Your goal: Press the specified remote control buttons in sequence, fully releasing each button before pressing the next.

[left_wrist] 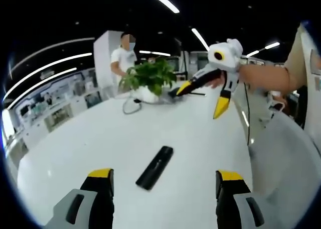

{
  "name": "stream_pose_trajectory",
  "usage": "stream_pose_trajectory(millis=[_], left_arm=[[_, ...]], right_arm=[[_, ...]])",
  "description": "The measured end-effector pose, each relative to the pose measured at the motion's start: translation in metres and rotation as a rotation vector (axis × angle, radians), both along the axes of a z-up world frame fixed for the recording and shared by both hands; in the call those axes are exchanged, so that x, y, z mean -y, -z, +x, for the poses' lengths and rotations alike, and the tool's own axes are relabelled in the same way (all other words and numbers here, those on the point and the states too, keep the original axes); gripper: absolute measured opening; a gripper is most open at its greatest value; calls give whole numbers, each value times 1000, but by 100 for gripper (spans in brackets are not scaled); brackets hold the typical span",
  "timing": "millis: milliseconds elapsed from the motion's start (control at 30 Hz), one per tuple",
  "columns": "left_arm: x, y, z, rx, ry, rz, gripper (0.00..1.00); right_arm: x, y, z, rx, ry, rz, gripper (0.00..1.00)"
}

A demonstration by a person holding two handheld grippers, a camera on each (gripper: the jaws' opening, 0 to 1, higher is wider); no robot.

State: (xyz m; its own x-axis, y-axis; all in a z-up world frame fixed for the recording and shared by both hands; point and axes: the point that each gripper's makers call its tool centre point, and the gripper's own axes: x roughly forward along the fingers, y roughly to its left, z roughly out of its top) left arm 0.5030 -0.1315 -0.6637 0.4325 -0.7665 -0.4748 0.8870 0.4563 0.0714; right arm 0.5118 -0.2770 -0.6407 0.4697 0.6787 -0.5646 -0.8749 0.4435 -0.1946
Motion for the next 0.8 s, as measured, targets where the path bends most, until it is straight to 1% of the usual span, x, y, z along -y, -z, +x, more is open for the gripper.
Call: stream_pose_trajectory(millis=[133, 500, 800], left_arm=[[-1, 3, 5, -5, -3, 6, 86], [0, 3, 19, -2, -2, 12, 86], [8, 5, 26, 0, 4, 25, 86]], right_arm=[[-2, 3, 5, -6, -7, -7, 69], [-3, 9, 17, -22, -10, -10, 68], [-5, 14, 28, -30, -12, -13, 67]])
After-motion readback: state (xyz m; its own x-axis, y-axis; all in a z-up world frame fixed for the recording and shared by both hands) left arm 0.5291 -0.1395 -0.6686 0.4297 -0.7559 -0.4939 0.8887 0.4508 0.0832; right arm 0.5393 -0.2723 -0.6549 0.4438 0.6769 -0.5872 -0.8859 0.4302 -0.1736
